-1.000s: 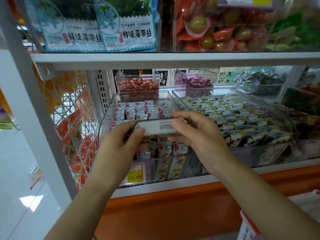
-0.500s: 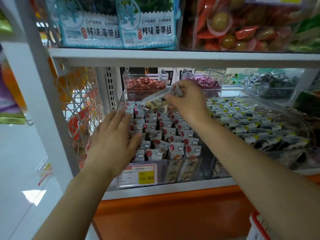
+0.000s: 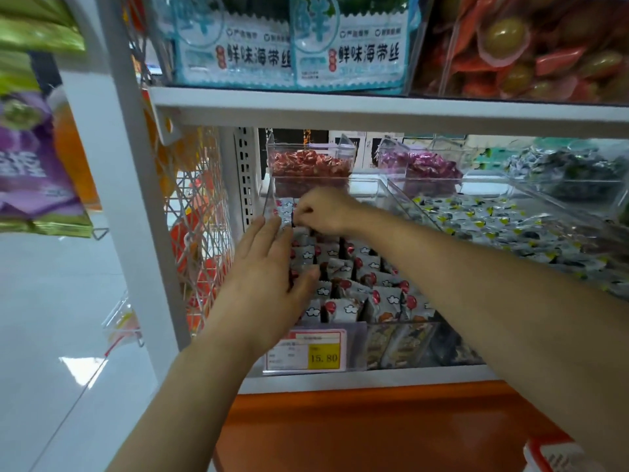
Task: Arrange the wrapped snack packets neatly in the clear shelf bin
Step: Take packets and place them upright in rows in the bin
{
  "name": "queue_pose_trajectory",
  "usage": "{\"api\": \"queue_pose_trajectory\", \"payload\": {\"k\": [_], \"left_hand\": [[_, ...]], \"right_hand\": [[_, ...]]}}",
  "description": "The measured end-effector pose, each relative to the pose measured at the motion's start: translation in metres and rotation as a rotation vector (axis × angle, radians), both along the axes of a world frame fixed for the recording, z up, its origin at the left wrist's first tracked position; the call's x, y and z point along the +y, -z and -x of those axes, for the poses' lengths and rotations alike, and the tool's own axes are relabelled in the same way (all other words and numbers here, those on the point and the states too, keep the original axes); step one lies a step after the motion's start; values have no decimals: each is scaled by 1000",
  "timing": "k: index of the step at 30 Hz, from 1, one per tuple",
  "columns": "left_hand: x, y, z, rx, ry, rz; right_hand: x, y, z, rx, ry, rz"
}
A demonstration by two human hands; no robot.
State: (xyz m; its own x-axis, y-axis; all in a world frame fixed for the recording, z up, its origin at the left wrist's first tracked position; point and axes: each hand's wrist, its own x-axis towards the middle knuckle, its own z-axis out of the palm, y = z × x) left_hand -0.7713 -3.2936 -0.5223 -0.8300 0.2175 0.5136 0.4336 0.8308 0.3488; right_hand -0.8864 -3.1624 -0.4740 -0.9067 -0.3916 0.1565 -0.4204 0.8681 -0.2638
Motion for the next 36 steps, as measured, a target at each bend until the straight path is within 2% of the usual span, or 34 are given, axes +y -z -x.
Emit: {"api": "queue_pose_trajectory", "payload": {"k": [3,5,11,13,15,19,23,25,28,30,33,36], "left_hand": [[0,0,0,11,14,1],[0,1,0,29,21,10],[2,1,0,68,39,28],[1,2,0,77,41,35],[1,3,0,85,43,35],[2,2,1,96,46,26],[2,1,-2,116,-26,-3],[4,-3,-6,172,-107,1],[16,-13,-17,306,-126,-33],[25,-18,-28,248,-58,-164],[37,-21,-42,-12,88,-498],[41,-20,-46,-190,181,-766]], "right_hand": [[6,-14,10,23,74,200],[10,-18,21,96,153,230],[-4,8,38,79,143,-99],[-6,15,38,118,159,-89],[-3,11,35,146,138,80],[12,-15,8,165,135,544],[41,-26,-45,317,197,920],[56,-20,-74,287,224,1101],[71,-8,-111,137,202,1269],[77,0,-130,59,178,1356],[84,10,-148,-65,164,1531],[92,15,-157,-191,134,1632]]}}
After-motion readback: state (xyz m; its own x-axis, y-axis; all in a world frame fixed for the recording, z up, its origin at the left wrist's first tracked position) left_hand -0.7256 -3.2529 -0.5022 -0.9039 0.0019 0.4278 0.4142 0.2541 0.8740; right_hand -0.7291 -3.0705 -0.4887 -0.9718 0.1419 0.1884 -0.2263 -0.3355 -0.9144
